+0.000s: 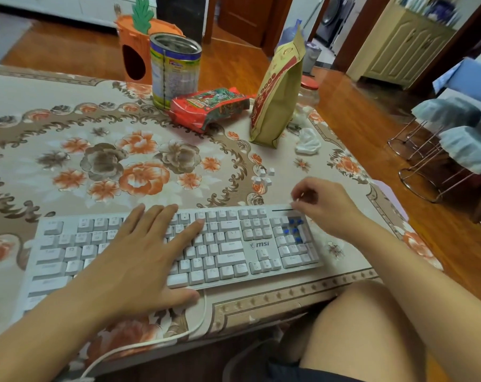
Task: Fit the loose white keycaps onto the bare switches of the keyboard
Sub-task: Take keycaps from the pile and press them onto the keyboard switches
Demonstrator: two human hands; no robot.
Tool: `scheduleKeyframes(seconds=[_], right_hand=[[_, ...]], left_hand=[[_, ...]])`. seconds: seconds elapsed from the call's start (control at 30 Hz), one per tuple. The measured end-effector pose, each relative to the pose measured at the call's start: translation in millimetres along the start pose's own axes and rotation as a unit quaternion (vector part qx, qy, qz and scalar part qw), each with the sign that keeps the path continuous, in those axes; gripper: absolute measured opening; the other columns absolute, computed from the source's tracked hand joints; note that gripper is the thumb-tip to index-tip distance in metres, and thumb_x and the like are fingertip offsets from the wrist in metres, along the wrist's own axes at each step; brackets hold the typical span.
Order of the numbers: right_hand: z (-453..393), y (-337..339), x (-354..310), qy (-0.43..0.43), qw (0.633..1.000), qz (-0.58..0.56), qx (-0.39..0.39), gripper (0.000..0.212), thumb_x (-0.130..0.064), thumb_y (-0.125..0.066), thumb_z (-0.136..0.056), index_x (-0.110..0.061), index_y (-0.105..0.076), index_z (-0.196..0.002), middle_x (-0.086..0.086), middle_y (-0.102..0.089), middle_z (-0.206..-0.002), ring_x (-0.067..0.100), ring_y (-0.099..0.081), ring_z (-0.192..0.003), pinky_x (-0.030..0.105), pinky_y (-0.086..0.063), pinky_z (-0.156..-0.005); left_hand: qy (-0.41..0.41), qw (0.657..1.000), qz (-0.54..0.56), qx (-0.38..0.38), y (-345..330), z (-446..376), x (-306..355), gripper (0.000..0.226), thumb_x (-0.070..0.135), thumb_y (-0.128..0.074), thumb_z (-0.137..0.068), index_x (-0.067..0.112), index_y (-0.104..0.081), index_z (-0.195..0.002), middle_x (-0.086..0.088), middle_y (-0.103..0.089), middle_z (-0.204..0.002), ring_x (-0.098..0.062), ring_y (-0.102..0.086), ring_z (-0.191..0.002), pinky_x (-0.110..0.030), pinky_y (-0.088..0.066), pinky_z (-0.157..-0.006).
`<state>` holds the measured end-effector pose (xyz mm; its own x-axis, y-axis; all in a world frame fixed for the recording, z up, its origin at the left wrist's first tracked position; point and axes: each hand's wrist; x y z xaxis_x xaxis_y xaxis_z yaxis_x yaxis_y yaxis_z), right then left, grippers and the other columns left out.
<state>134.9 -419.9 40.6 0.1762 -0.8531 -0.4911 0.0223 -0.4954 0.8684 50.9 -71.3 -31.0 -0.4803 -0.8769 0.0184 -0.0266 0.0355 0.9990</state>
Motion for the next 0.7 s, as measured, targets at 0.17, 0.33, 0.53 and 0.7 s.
scheduleKeyframes(seconds=[0.17, 0.33, 0.53, 0.7], right_hand=[[44, -8, 17, 0.056, 0.996, 0.056, -0.049, 0.010, -0.014, -0.074, -0.086, -0.023, -0.071, -0.090, -0.014, -0.066, -0.086, 0.005, -0.062, -0.079, 0.035, -0.055, -0.074], [56, -12, 28, 0.110, 0.990, 0.083, -0.027, 0.013, -0.011, -0.079, -0.081, -0.022, -0.073, -0.082, -0.015, -0.068, -0.091, 0.006, -0.062, -0.089, 0.035, -0.054, -0.081], [53, -14, 30, 0.146, 0.985, 0.092, -0.008, 0.010, -0.011, -0.080, -0.080, -0.019, -0.074, -0.081, -0.012, -0.070, -0.090, 0.009, -0.063, -0.090, 0.036, -0.053, -0.083], [55, -16, 31, 0.173, 0.978, 0.113, 0.001, 0.009, -0.010, -0.081, -0.078, -0.017, -0.076, -0.082, -0.010, -0.072, -0.091, 0.012, -0.063, -0.090, 0.034, -0.053, -0.082]], left_hand=[[-0.001, 1.000, -0.001, -0.002, 0, 0, 1, 0.111, 0.101, -0.030, -0.074, 0.035, -0.019, -0.163, -0.025, -0.036, -0.160, -0.045, -0.034, -0.148, -0.055, -0.010, -0.121], [0.002, 1.000, 0.002, -0.006, 1, 1, 1, 0.110, 0.100, -0.030, -0.075, 0.035, -0.020, -0.163, -0.025, -0.036, -0.160, -0.045, -0.034, -0.148, -0.055, -0.011, -0.121], [0.001, 1.000, 0.001, -0.010, 1, 1, 1, 0.110, 0.100, -0.030, -0.075, 0.034, -0.021, -0.163, -0.025, -0.036, -0.160, -0.045, -0.034, -0.148, -0.056, -0.013, -0.121], [0.002, 1.000, 0.001, -0.013, 1, 1, 1, 0.110, 0.100, -0.030, -0.075, 0.034, -0.020, -0.163, -0.025, -0.035, -0.160, -0.045, -0.033, -0.148, -0.056, -0.012, -0.122]])
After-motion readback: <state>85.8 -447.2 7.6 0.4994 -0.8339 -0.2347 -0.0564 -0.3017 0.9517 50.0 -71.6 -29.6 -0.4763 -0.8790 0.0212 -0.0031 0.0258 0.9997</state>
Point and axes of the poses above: each hand's wrist, its own z-axis away from the middle knuckle, its own y-axis out of the back of the hand, x = y × z
